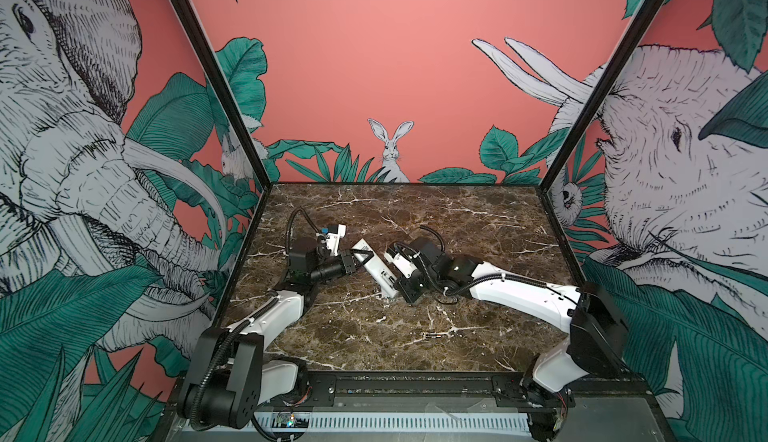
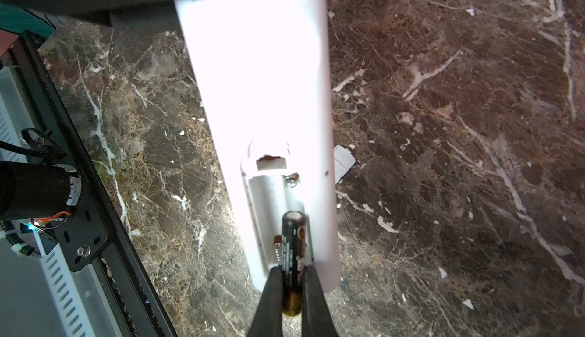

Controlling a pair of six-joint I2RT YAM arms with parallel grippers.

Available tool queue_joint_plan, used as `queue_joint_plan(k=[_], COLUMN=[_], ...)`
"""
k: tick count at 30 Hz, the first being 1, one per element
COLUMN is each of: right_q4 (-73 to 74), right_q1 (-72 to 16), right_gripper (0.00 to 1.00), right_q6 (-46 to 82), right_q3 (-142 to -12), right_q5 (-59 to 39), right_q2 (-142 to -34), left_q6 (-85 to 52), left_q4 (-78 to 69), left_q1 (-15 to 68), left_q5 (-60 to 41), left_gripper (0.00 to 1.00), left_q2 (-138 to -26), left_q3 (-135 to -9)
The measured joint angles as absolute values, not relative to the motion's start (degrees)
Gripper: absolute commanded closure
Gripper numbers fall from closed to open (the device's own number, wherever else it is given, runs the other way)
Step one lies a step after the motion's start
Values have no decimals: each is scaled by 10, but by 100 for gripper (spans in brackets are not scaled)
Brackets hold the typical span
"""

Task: Load the batteries into the remote control
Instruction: 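Press the second battery into the compartment with the right gripper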

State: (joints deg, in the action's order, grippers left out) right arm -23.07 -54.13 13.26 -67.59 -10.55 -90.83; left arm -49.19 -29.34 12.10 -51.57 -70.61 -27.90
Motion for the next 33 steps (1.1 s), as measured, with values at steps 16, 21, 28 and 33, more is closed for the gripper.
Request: queue_joint_plan(k=[16,21,28,33], right_q4=[-376,-396,-403,-406], right_q1=[-541,-542,-544,-545], right_gripper=[87,82,78,77], right_q6=[102,100,98,96], right_q3=[-805,-814,-814,-815], right_q5=[-97,-92,-90,-88], right_q2=[-964,-968,-968,-968], left_q6=[-529,-540,-552,-557], left_q4=[-328,-339,-354,-357], left_q1=[121,121,118,117], left_q5=[-532,-537,-540,-540], left_gripper=[100,100,100,100], left_q2=[-707,-716,-729,-735], left_q3=[-272,-272,-272,-272])
